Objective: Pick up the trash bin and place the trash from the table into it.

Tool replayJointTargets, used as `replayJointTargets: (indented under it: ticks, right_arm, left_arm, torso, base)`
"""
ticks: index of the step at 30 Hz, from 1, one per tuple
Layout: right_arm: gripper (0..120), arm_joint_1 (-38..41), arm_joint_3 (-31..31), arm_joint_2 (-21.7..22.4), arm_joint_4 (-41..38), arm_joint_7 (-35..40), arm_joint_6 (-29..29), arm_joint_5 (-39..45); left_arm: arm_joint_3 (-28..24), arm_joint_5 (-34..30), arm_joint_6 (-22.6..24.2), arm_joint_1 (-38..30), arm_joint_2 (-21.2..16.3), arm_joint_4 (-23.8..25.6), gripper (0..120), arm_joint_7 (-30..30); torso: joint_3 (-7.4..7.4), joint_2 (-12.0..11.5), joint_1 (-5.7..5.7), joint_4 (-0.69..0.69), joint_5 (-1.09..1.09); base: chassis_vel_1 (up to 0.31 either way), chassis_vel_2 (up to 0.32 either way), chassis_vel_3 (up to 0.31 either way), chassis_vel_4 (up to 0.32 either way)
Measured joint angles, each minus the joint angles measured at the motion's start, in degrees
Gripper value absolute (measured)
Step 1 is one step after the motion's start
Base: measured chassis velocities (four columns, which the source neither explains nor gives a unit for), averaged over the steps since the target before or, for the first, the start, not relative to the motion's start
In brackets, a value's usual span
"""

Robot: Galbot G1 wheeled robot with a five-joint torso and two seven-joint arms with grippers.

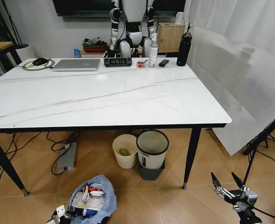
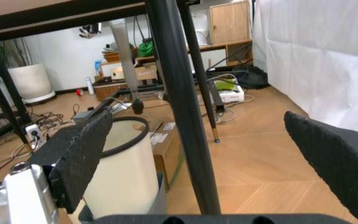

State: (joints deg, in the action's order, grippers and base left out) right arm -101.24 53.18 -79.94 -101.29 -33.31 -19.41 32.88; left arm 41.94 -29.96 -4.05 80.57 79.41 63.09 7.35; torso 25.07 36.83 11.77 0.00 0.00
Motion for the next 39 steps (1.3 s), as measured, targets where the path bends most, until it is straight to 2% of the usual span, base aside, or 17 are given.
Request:
replayJointTargets:
  ticks: [11,15,17,23,24,27,29,31,34,37,38,39]
  right_arm:
    - [100,0.0,0.0,0.0,0.0,0.0,0.0,0.0]
    - [100,0.0,0.0,0.0,0.0,0.0,0.0,0.0]
    - [100,0.0,0.0,0.0,0.0,0.0,0.0,0.0]
    - [100,0.0,0.0,0.0,0.0,0.0,0.0,0.0]
    - [100,0.0,0.0,0.0,0.0,0.0,0.0,0.0]
    - [100,0.0,0.0,0.0,0.0,0.0,0.0,0.0]
    - [100,0.0,0.0,0.0,0.0,0.0,0.0,0.0]
    - [100,0.0,0.0,0.0,0.0,0.0,0.0,0.0]
    - [100,0.0,0.0,0.0,0.0,0.0,0.0,0.0]
    - [100,0.0,0.0,0.0,0.0,0.0,0.0,0.0]
    - [100,0.0,0.0,0.0,0.0,0.0,0.0,0.0]
    - [100,0.0,0.0,0.0,0.0,0.0,0.0,0.0]
  left_arm:
    - [0.6,0.2,-1.3,-0.4,-0.6,-1.0,1,0.7]
    - [0.8,0.3,-1.7,-0.6,-0.9,-1.4,20,1.0]
    - [0.8,0.3,-1.8,-0.6,-0.9,-1.5,23,1.1]
    - [0.7,0.4,-2.4,-0.1,-1.1,-1.6,48,1.5]
    - [0.7,0.4,-2.4,-0.1,-1.1,-1.6,48,1.5]
    - [0.7,0.4,-2.6,0.7,-1.5,-0.7,58,1.7]
    - [0.8,0.3,-2.7,2.7,-2.1,1.8,70,1.7]
    - [0.9,0.1,-2.7,3.9,-2.3,3.2,73,1.7]
    - [1.6,-0.5,-2.6,7.0,-3.0,7.9,84,1.7]
    - [3.0,-1.3,-2.7,13.0,-4.0,18.1,97,1.4]
    - [3.0,-1.3,-2.7,13.0,-4.0,18.1,97,1.4]
    - [3.8,-0.9,-3.5,15.7,-4.3,22.0,102,1.5]
  torso:
    - [0.13,0.2,0.1,-0.01,0.0]
    - [0.17,0.3,0.13,-0.01,0.02]
    - [0.18,0.3,0.13,0.0,0.01]
    - [0.22,0.4,0.16,-0.01,0.0]
    - [0.22,0.4,0.16,-0.01,0.0]
    - [0.24,0.4,0.17,-0.01,0.0]
    - [0.24,0.4,0.17,-0.02,-0.01]
    - [0.25,0.4,0.18,-0.01,-0.01]
    - [0.26,0.4,0.19,0.0,-0.01]
    - [0.27,0.5,0.2,0.0,0.0]
    - [0.27,0.5,0.2,0.0,0.0]
    - [0.27,0.5,0.2,-0.03,0.0]
  base:
    - [0.0,0.0,0.0,0.0]
    - [0.0,0.0,0.0,0.0]
    - [0.0,0.0,0.0,0.0]
    - [0.0,0.0,0.0,0.0]
    - [0.0,0.0,0.0,0.0]
    - [0.0,0.0,0.0,0.0]
    - [0.0,0.0,0.0,0.0]
    - [0.0,0.0,0.0,0.0]
    - [0.0,0.0,0.0,0.0]
    - [0.0,0.0,0.0,0.0]
    - [0.0,0.0,0.0,0.0]
    - [0.0,0.0,0.0,0.0]
